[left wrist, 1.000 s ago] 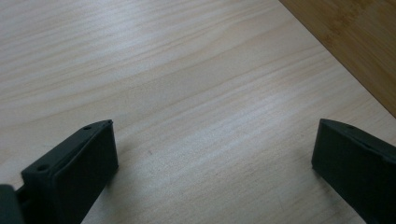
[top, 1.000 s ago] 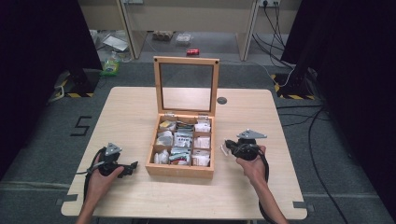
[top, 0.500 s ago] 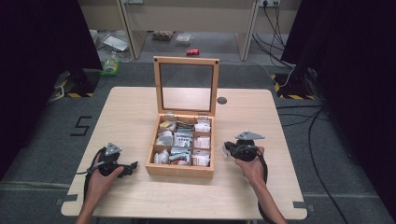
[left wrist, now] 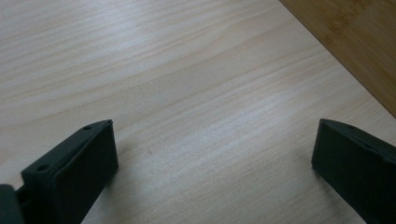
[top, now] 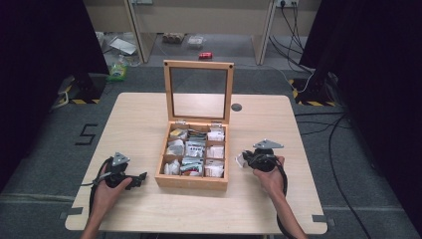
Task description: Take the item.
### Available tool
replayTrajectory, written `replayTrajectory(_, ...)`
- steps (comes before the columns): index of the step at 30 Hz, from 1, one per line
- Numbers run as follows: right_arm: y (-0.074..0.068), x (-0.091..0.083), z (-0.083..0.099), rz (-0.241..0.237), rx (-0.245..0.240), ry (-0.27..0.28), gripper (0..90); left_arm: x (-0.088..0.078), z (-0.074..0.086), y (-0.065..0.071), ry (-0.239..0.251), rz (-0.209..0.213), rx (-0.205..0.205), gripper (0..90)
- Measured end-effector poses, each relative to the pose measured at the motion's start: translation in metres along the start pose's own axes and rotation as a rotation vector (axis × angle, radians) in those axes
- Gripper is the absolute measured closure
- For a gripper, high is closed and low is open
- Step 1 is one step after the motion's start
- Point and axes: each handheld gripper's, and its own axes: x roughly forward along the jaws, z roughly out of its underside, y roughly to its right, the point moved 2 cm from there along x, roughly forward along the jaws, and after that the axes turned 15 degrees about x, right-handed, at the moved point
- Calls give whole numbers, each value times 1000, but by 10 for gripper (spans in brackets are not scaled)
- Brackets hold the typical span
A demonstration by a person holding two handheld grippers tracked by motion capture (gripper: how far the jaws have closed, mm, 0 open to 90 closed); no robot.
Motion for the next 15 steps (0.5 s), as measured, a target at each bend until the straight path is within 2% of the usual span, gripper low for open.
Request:
replayTrajectory(10,9,1,1,17,24,-4,752,0,0,0,0,0,0,0)
replayTrajectory(11,9,1,2,18,38,-9,746,0,0,0,0,0,0,0)
replayTrajectory(15,12,2,3,19,38,-12,730,0,0,0,0,0,0,0)
